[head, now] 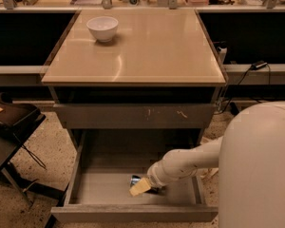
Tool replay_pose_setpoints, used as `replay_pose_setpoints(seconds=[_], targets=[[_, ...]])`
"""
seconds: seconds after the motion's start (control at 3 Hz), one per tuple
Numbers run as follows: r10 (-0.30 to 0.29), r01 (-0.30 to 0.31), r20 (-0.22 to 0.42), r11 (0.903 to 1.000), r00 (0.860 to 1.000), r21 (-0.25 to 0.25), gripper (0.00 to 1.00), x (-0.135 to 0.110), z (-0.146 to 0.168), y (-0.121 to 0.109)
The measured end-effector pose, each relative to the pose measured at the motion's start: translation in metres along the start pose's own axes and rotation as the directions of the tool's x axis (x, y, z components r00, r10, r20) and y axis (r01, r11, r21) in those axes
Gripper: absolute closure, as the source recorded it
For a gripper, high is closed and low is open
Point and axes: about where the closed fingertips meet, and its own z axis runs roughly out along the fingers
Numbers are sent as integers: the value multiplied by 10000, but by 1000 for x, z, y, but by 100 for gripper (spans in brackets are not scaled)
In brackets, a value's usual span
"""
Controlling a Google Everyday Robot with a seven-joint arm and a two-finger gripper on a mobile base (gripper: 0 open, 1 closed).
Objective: Pick redbull can from middle drawer and place on counter
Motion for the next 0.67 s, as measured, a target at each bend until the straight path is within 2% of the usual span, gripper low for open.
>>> replay_pose_setpoints(seconds=[0.33, 0.67], targets=[[370, -380, 314, 9989, 9988, 291, 0, 16, 18, 11], [303, -366, 953, 9972, 9950, 648, 0, 4, 16, 3]])
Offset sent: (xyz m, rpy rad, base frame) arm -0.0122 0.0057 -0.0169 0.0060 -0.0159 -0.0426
